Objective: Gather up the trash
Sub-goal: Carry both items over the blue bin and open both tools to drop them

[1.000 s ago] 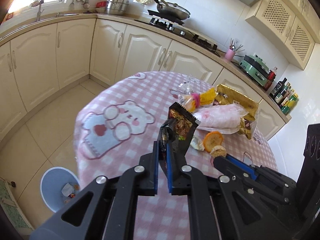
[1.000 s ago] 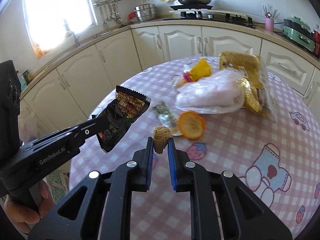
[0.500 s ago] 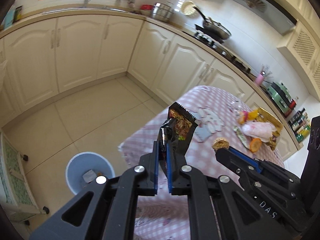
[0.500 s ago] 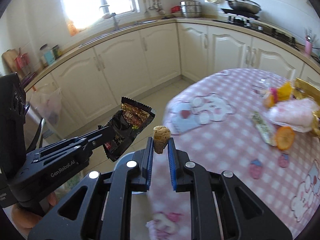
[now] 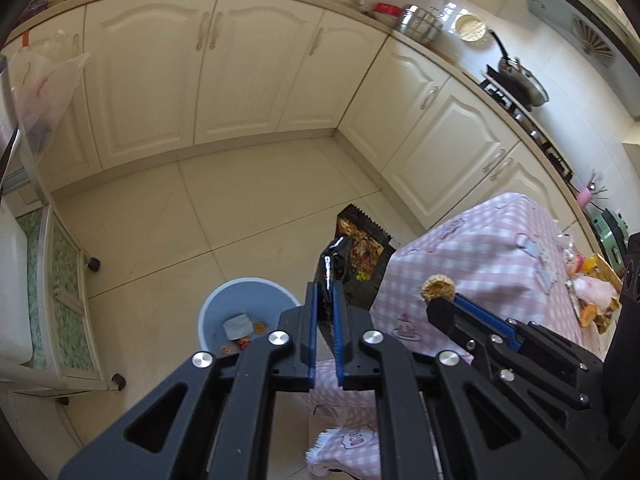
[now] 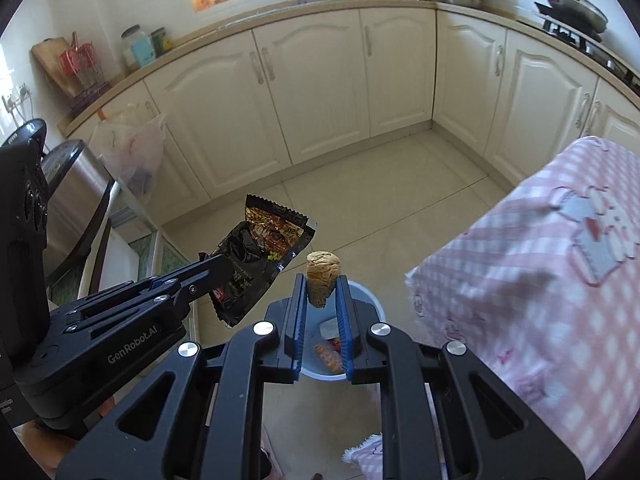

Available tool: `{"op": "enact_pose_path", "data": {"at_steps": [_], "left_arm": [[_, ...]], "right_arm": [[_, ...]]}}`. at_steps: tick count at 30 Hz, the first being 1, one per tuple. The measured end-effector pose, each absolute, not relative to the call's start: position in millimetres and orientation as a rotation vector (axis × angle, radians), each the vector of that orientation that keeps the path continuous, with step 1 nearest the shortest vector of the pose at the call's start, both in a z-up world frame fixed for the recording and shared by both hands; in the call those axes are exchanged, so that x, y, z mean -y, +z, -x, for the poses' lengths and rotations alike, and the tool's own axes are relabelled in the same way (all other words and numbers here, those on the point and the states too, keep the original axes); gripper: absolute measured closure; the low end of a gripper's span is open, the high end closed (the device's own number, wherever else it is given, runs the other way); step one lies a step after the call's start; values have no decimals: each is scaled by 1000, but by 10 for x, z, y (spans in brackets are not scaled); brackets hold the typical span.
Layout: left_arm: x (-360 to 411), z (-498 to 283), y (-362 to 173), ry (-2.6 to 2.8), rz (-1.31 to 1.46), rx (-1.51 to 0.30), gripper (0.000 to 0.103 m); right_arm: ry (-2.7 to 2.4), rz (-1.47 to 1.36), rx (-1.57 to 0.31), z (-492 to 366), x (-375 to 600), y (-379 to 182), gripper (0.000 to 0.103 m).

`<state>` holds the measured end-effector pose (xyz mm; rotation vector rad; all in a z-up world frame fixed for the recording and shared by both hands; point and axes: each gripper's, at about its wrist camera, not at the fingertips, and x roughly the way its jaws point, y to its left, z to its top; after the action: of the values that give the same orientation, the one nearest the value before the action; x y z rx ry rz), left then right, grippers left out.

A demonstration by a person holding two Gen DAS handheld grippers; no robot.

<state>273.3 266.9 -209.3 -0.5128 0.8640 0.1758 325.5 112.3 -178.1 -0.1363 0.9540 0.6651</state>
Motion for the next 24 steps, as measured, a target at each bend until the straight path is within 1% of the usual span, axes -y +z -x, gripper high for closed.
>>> {"op": "enact_pose_path", "data": {"at_steps": [7, 8, 9, 10, 11, 12, 24], "left_arm": [[-2833, -2898, -2269, 178, 538, -868, 96], [-2831, -2914, -2275, 174, 540, -865, 93], [-2847, -2930, -2280, 170, 549, -859, 83], [-2867, -2944, -2281, 167, 563, -849, 75], [-2872, -2951, -2278, 167, 564, -840, 63], [-2876, -2959, -2273, 173, 560, -834, 58], [-2906, -2955, -2364, 189, 556, -857, 57]], "right_arm": [[659, 150, -976, -3394, -1312, -1949, 90], [655, 148, -979, -3419, -1331, -1972, 90], [651, 148, -980, -3436, -1335, -1986, 90], [649, 148, -981, -3439, -1352, -2005, 90], [645, 148, -983, -3457, -1357, -2020, 90], [643, 148, -984, -3466, -1359, -2030, 90], [647, 155, -1006, -3457, -1453, -2136, 90]]}}
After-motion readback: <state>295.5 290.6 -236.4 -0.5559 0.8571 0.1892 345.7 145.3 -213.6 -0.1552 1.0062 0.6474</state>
